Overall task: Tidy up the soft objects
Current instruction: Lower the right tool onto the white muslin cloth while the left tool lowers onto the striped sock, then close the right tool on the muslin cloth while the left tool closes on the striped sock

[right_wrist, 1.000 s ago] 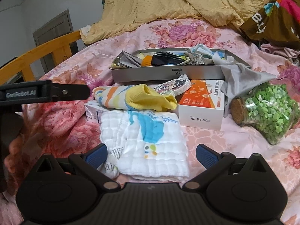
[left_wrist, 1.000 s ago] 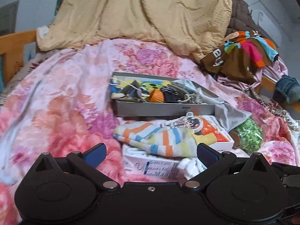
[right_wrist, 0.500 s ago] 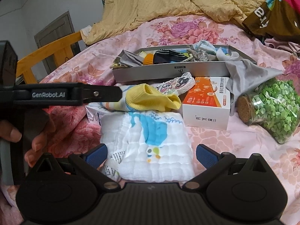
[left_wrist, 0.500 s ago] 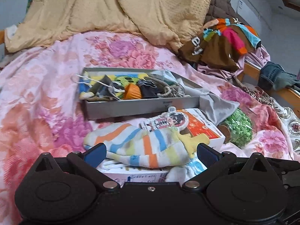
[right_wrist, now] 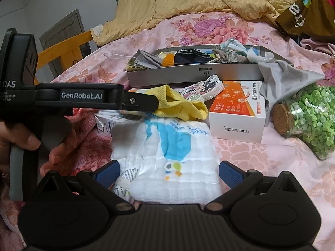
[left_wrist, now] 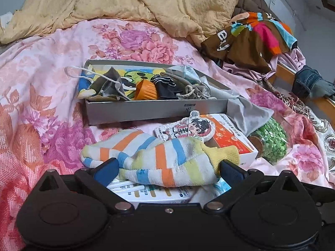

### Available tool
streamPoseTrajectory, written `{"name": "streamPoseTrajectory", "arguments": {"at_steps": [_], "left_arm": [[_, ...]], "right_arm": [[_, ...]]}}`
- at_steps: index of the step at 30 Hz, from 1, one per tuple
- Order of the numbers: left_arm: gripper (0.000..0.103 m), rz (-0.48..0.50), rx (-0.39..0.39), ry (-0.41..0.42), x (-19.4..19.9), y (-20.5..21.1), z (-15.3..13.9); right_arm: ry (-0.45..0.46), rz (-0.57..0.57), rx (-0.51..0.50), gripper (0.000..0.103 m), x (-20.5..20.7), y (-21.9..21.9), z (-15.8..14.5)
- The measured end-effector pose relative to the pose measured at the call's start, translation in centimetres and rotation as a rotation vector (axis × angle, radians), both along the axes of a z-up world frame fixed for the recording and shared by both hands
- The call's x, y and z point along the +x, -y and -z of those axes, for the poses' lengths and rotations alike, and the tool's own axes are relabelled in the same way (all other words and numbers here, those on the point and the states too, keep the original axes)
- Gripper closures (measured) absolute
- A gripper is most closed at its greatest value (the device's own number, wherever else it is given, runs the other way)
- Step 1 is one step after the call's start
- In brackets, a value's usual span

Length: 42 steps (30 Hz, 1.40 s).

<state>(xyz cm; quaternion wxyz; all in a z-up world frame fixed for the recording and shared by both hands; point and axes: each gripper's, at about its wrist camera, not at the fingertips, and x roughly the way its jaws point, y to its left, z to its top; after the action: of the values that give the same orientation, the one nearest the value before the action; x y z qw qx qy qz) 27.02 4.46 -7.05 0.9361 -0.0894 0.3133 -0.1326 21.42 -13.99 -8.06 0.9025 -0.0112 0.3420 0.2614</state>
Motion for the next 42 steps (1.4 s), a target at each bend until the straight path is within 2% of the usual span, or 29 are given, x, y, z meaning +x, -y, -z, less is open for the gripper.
{"name": "streamPoseTrajectory", "arguments": {"at_steps": [17,20,22,24,31,33,35,41,42], "left_arm": [[0.001,0.004,0.028,-0.015,2.1,1.4,0.4],[0.007,0.009,0.026,-0.011,2.1,1.6,0.7],[0.010,0.008,0.028,-0.001,1.9,1.7,0.8],[0.017,0.008,0.025,0.005,1.8,1.7,0.9],[0.031,-0.017,-0.027,0.009,1.8,1.0,1.0],[0.038,-0.027,-0.041,0.009,1.8,0.8,1.1],[0.042,-0.039,-0.058,0.005,1.8,0.5,1.1],[0.043,-0.062,-0.118,0.009,1.9,-0.2,1.2],[0.047,-0.063,-0.121,0.009,1.9,-0.2,1.3]], "right_arm": [[-0.047,-0.031,-0.013,0.000,1.7,-0.7,0.8],[-0.040,-0.031,-0.003,0.001,1.7,-0.7,0.7],[-0.037,-0.035,0.000,0.005,1.6,-0.7,0.7],[-0.033,-0.044,0.003,0.009,1.5,-0.8,0.6],[-0.076,-0.050,0.023,0.016,1.8,-0.9,0.7],[-0.082,-0.050,0.025,0.017,1.8,-0.8,0.8],[-0.087,-0.049,0.030,0.018,1.8,-0.8,0.8],[-0.105,-0.041,0.036,0.018,1.8,-0.8,0.8],[-0.104,-0.042,0.035,0.019,1.8,-0.8,0.8]]}}
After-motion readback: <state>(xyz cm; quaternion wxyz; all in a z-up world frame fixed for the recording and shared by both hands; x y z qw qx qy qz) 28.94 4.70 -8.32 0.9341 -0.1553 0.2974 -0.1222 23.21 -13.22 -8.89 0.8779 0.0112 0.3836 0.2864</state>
